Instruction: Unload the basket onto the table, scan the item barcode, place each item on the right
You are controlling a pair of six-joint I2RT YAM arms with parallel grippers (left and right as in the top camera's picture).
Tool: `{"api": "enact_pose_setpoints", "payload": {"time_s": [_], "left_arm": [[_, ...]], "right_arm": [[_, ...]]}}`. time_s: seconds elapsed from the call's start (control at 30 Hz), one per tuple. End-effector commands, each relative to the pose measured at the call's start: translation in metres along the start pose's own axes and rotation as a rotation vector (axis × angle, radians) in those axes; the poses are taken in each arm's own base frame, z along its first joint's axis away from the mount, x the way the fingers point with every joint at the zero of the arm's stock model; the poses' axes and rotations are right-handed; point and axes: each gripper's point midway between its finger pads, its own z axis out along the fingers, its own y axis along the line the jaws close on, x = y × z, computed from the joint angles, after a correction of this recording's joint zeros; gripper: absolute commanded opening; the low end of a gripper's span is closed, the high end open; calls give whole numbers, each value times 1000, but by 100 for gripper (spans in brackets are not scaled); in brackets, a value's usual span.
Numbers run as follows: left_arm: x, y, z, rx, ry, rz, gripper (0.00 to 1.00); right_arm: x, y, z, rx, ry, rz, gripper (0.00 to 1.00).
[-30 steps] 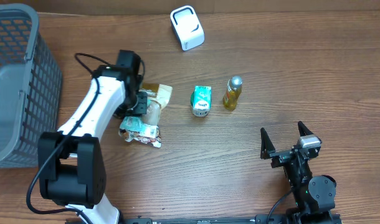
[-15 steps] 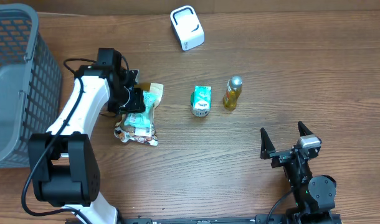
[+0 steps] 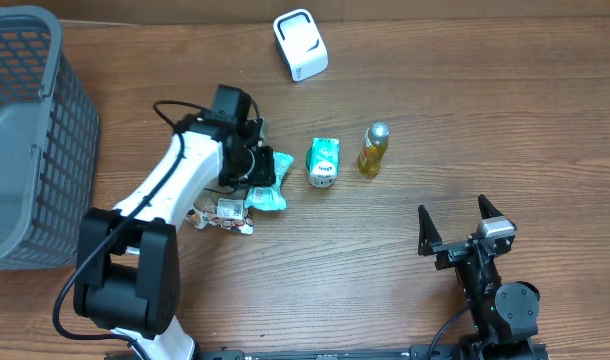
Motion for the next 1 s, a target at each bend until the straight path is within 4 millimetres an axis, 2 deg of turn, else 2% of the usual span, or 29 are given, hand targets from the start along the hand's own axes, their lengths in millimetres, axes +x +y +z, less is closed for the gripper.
{"api": "enact_pose_setpoints", "payload": {"time_s": [0.0,0.03,0.07,0.1,0.2,0.27,0.3,0.37,0.4,0.43,0.53,0.7,0.97], "left_arm": [[1,-2,0,-30,-19,-35,37],[1,-3,1,-29,-19,-32,42],[1,-4,1,-26,-18,-30,54],[3,-6,1,-13,-12,-31,61],[-2,-17,-8,67,-12,-16,63],[-18,-15,-27,87,-58,-25,63],[-31,-11,-42,85,-99,-40,62],[-38,-6,-52,84,-117,-57,53],[-39,-2,-57,76,-119,-62,45],[-37,7,-56,35,-114,-64,33],[-30,36,-53,-128,-100,-83,16],[-17,72,-51,-328,-79,-96,16],[-5,74,-47,-342,-36,-82,14]], "right_arm": [[2,-3,0,13,-4,-5,100],[2,-3,0,13,-4,-5,100],[2,-3,0,13,-4,-5,100],[2,-3,0,13,-4,-5,100],[2,-3,0,13,-4,-5,100],[2,-3,0,13,-4,-5,100],[2,-3,0,13,-4,-5,100],[2,-3,0,13,-4,-5,100],[2,-3,0,13,-4,-5,100],[2,-3,0,13,-4,-5,100],[2,-3,0,13,-4,-5,100],[2,-3,0,13,-4,-5,100],[2,-3,0,13,-4,-5,100]]}}
